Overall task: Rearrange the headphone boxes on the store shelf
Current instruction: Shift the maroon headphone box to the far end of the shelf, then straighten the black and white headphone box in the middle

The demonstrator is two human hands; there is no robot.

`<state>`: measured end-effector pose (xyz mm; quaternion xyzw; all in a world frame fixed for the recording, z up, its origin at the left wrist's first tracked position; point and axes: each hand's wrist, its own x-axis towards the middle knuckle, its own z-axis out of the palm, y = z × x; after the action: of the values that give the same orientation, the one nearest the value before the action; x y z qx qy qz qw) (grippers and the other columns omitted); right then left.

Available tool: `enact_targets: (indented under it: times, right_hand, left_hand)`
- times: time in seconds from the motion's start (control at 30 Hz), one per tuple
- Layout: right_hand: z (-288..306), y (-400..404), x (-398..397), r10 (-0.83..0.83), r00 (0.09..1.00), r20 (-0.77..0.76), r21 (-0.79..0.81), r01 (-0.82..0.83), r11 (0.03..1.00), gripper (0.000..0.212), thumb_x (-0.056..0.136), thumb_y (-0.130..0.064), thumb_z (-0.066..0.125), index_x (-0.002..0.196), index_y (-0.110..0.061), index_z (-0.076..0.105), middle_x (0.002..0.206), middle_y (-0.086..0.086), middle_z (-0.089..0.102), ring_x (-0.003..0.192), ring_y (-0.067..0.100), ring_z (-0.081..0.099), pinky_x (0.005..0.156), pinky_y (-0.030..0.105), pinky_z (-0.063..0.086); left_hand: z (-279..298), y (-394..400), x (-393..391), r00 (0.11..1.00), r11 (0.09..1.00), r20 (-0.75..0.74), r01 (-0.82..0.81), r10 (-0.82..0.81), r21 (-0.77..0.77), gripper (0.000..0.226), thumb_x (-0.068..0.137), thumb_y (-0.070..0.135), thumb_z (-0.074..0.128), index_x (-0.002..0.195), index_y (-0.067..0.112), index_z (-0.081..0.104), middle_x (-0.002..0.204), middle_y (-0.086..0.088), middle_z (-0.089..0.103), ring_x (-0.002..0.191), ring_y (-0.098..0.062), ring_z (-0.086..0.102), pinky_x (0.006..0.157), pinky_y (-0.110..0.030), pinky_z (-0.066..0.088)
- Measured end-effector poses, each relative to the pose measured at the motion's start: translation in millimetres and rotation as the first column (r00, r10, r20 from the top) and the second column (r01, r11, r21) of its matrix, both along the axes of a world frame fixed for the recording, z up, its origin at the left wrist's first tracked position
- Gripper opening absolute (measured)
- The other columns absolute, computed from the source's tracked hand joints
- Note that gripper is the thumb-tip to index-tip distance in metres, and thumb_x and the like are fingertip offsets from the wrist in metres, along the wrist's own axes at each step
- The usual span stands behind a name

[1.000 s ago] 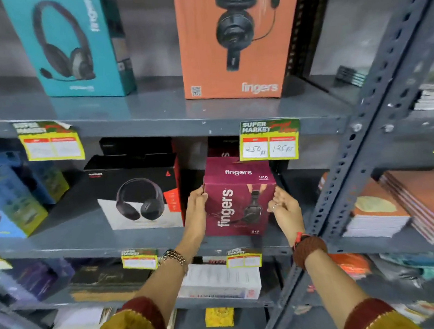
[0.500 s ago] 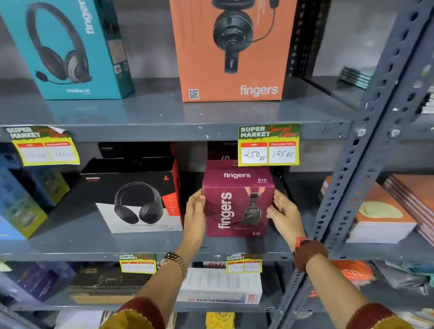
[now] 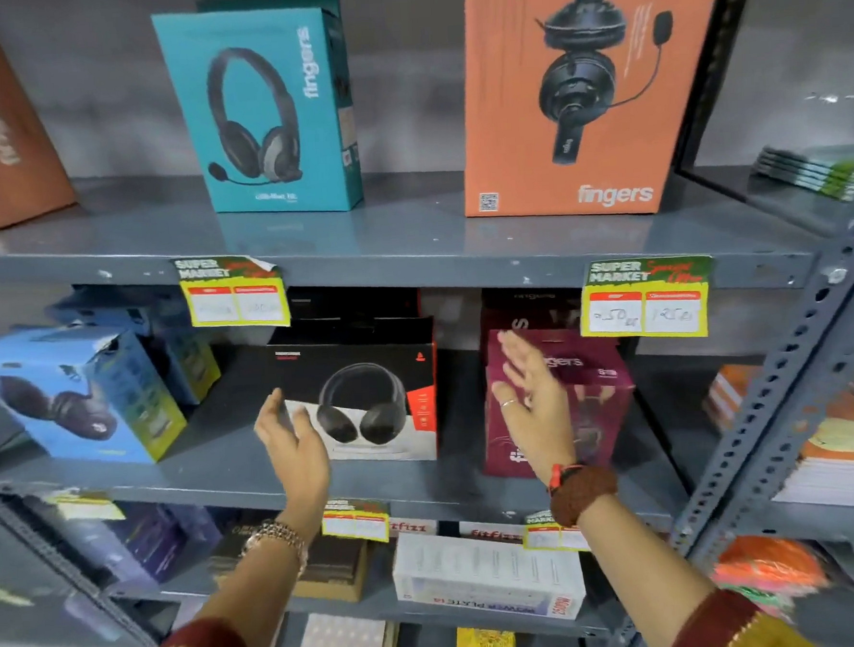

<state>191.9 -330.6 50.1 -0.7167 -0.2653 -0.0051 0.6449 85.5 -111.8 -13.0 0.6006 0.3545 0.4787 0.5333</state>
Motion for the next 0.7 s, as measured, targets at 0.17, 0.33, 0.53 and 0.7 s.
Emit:
enact_targets:
  times: [0.17,0.33,0.53,0.7]
  right_hand:
    - [-22,71,-7,0.1,0.95,-0.294,-0.133,-0.144,0.98,0.068,0.089,0.005,0.048,0.148,-0.01,0.02,0.156,0.007,0.023,0.142,0.02,0.026,0.116,0.03,0.026]
    - [-45,106,-18,-0.057,0.909,-0.413,-0.256,-0.056,0.965,0.065,0.087,-0.003,0.051,0.144,-0.021,0.027,0.148,0.01,0.039,0.136,0.023,0.038,0.115,0.036,0.027]
    - [-40,122,-34,-0.185,0.905,-0.382,-0.293,0.071,0.953,0.038,0.087,0.003,0.05,0.118,-0.019,0.049,0.13,0.023,0.056,0.116,0.035,0.055,0.096,0.036,0.044]
    - [-73,139,-26,-0.174,0.909,-0.379,-0.273,0.07,0.96,0.055,0.09,-0.006,0.049,0.143,-0.011,0.034,0.144,0.009,0.048,0.132,0.022,0.045,0.115,0.037,0.03]
  left_hand:
    - [7,59,-10,0.946,0.957,-0.187,0.232,-0.264,-0.173,0.056,0.098,0.022,0.037,0.15,0.017,0.016,0.16,-0.003,0.017,0.145,-0.022,0.024,0.119,-0.038,0.02]
    - [0,80,-18,0.763,0.836,-0.353,0.447,-0.542,-0.319,0.058,0.089,0.002,0.055,0.142,0.006,0.033,0.14,-0.012,0.05,0.124,-0.025,0.049,0.094,-0.024,0.04]
    - [-7,99,-29,0.713,0.791,-0.342,0.538,-0.611,-0.291,0.059,0.087,-0.005,0.054,0.141,0.003,0.032,0.148,-0.015,0.04,0.135,-0.028,0.04,0.093,-0.019,0.029]
    - [-8,115,-39,0.71,0.773,-0.309,0.553,-0.633,-0.312,0.061,0.087,-0.001,0.058,0.142,0.005,0.033,0.15,-0.012,0.038,0.137,-0.027,0.037,0.095,-0.022,0.028]
